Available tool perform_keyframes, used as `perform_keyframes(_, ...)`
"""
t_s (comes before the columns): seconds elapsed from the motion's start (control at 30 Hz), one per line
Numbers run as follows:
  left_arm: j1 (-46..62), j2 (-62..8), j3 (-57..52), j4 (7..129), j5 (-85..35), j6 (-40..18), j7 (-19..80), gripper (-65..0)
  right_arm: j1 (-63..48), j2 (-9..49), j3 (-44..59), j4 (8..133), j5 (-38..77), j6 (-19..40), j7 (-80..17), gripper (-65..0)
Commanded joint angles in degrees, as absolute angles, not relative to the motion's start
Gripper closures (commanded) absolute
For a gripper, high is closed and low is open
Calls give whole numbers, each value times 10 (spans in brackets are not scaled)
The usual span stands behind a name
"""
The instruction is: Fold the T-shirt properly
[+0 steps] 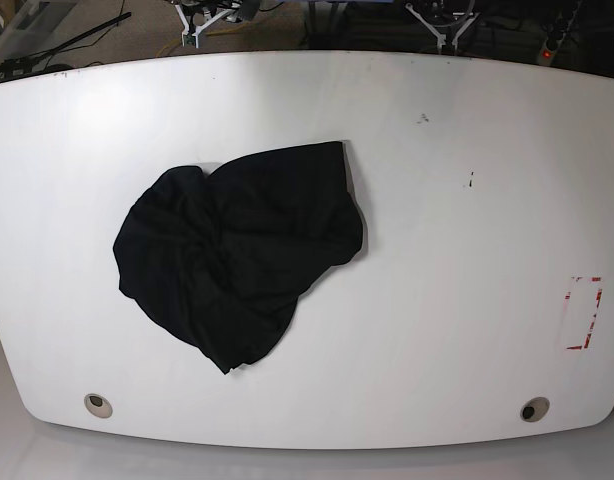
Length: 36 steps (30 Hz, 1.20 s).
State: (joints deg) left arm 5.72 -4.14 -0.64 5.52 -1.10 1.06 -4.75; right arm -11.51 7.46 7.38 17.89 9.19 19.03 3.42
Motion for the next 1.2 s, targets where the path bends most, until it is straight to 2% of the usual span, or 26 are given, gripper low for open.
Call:
perform_keyframes(0.0,62,-43,-2,67,-16,11,-51,-592,-117,79,75,184,94,191,34,-368)
perform_keyframes(0.47,90,-38,-7,102,-13,11,-49,-590,-115,74,73,182,91,191,38,-361)
perform_keyframes(0.67,145,-37,-7,197,-13,11,-49,-589,-135,73,74,183,62,191,86,-360)
perform_keyframes(0.83,189,-37,-7,276,-13,11,-44,-587,-151,73,75,184,57,191,87,-358)
perform_keyframes(1.17,300,-42,-7,440,-13,11,-44,-586,-280,72,75,369,58,191,87,-358)
